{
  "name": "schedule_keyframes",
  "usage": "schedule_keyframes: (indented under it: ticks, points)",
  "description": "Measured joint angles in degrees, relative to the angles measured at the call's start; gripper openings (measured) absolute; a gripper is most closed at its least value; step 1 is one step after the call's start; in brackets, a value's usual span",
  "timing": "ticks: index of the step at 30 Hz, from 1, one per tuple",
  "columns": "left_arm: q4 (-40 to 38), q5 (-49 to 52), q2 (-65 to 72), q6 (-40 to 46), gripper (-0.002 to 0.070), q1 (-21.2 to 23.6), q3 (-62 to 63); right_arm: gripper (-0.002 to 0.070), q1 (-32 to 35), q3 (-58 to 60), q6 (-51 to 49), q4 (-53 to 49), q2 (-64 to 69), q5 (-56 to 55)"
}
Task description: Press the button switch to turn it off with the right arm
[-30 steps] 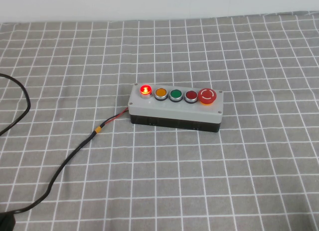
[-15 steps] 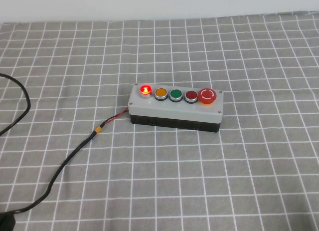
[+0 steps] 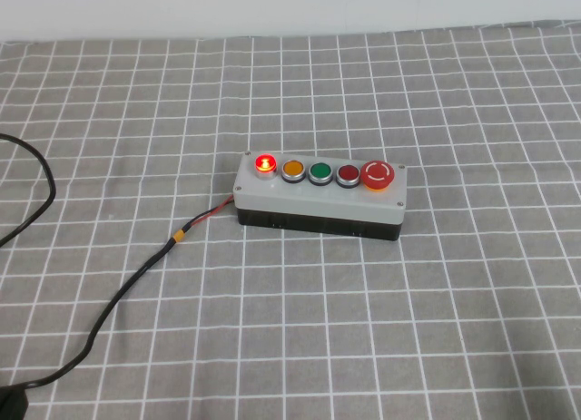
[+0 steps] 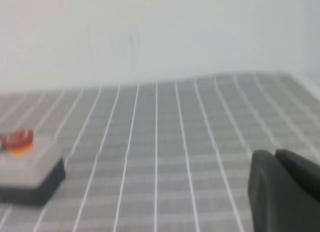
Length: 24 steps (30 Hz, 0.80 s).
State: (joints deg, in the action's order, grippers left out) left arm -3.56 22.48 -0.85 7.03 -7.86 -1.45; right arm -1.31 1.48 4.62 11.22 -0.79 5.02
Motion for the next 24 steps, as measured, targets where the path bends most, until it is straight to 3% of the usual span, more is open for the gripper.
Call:
schedule_keyframes:
  ticks: [13, 21, 24]
  points:
    - [0.0, 0.0, 0.0, 0.0, -0.0003, 0.0, 0.0, -0.0016, 0.0, 0.0, 0.0, 0.5, 0.0, -20.2]
    - [0.0, 0.0, 0.0, 0.0, -0.0003, 0.0, 0.0, -0.0016, 0.0, -0.2, -0.5, 0.6, 0.0, -51.3]
    - [0.0, 0.0, 0.0, 0.0, -0.0003, 0.0, 0.0, -0.0016, 0.0, -3.2, -4.6, 0.8, 0.0, -53.3]
